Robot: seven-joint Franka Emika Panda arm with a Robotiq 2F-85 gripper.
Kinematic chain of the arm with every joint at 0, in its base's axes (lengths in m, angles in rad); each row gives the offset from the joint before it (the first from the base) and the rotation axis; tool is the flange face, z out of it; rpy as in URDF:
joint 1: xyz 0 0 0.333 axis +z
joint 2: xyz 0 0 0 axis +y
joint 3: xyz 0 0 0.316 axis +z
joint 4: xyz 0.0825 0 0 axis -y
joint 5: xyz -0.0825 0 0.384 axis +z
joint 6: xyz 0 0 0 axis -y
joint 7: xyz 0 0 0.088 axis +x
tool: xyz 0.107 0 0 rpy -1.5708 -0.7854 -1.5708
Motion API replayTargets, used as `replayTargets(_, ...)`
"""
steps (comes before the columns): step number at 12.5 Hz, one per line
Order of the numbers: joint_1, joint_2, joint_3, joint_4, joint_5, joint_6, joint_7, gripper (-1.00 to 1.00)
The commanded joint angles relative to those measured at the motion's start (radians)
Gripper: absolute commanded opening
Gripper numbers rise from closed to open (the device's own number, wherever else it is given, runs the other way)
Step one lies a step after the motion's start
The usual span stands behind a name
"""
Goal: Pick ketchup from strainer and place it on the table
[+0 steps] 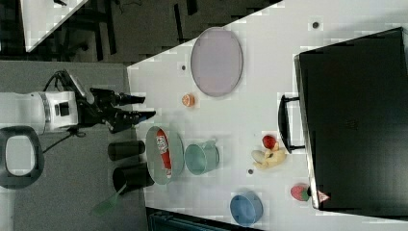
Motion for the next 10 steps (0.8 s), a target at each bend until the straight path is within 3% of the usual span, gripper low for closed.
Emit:
replayTargets(1, -0.097, -0.24, 0.108, -0.139, 0.014, -0.162, 0.056, 0.58)
replayTargets(3, -0.089, -0.23, 0.142, -0.139, 0.022, -0.138, 0.056, 0.99)
replayTargets(10, -0.049, -0.119, 0.45, -0.139, 0.026, 0.035, 0.056, 1.0)
